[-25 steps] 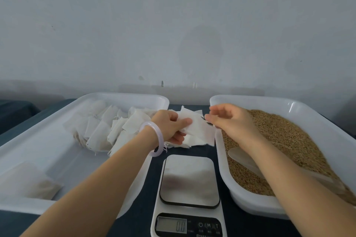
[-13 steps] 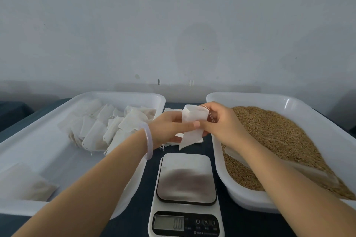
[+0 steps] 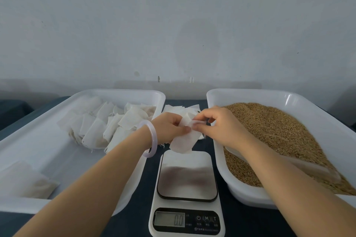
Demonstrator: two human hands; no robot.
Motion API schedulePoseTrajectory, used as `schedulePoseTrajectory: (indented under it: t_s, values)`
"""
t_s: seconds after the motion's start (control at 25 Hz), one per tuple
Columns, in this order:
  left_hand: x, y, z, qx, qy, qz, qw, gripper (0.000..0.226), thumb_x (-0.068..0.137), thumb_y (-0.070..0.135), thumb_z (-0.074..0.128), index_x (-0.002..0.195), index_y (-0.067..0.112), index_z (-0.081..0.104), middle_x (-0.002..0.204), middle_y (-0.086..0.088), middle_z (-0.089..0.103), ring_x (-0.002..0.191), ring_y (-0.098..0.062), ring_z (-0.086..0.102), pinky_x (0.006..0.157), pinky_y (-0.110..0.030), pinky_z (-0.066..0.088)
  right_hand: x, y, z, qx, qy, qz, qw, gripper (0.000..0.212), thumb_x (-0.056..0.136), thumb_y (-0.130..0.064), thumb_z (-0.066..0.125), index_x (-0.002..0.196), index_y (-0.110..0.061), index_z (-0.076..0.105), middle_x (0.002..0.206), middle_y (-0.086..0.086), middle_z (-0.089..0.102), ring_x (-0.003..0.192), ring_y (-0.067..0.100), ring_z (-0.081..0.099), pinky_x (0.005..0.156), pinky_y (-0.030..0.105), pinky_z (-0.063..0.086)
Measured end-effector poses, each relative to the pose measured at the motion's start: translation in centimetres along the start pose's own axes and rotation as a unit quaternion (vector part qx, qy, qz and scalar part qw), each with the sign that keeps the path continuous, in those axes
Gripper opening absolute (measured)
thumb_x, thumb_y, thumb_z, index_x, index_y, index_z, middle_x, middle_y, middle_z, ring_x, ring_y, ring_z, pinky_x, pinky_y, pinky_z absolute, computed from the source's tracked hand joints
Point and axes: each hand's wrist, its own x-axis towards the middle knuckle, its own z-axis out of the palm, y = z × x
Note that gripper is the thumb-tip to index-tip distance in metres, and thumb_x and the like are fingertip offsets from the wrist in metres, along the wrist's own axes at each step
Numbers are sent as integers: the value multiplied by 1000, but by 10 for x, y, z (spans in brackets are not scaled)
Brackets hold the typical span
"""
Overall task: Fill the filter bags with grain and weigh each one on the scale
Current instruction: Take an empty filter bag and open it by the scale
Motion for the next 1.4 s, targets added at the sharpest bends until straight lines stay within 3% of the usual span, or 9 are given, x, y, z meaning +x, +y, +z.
schedulePoseTrajectory:
  t_s: [0.12,0.28,0.56,0.8,1.0,1.12,1.2,1.32,1.4]
  values:
    - [1,-1,-1,-38,-11,-7,999,25,86,23,68,67,16,54,62,3,52,59,-16,50,55,-23,40,2,1,0,51,0,23,998,10,87,-20,64,77,-21,64,70,-9,64,73,14,59,75,32,47]
    - [0,2,-2,-100,-25,1,995,26,84,21,70,67,12,52,49,12,56,42,-2,54,42,-13,41,0,-2,-3,143,-34,34,989,18,86,-18,65,69,-25,65,63,-7,60,63,8,54,62,21,43]
    - [-5,5,-5,-143,-96,-21,985,24,80,29,71,76,8,60,61,-4,61,52,-19,55,50,-26,51,1,0,-9,175,-14,28,984,25,92,-23,58,68,-23,63,65,-3,52,64,8,46,65,26,36]
    - [-7,7,-6,-288,-249,-16,924,83,46,65,82,107,12,65,98,-10,68,94,-25,67,80,-33,56,-1,-5,-4,188,-40,0,981,21,87,-36,59,82,-18,69,72,-3,68,68,9,62,67,23,47]
    - [-2,3,4,-240,-213,-56,945,33,77,18,73,103,3,60,84,-11,72,74,-21,70,65,-30,57,1,-3,-3,144,-17,-13,989,16,94,-26,56,81,-23,67,74,11,65,63,18,55,63,31,45]
    - [-6,0,3,-183,-278,-82,939,15,85,7,65,99,5,60,78,-7,73,69,-17,71,64,-28,58,3,-2,-7,137,51,-18,989,21,95,-27,53,76,-29,61,57,-11,54,49,2,40,50,15,34]
    - [-9,4,-1,-183,-285,-64,939,31,79,15,74,104,5,58,85,-5,73,81,-17,71,76,-30,58,2,-3,-7,137,44,-17,989,21,95,-30,53,76,-29,60,57,-15,55,49,2,41,50,15,35]
    - [-6,7,-15,-257,-297,-27,919,83,48,54,87,112,9,59,102,-8,65,102,-23,61,97,-37,46,0,-7,-3,147,11,-9,989,24,89,-44,53,80,-24,63,68,6,62,61,16,53,60,31,42]
    - [-4,7,-17,-272,-297,-31,915,91,43,60,86,113,9,60,104,-11,65,102,-26,60,98,-40,45,-2,-10,-1,148,-23,-23,988,31,87,-44,51,85,-15,62,70,13,62,61,19,55,60,35,44]
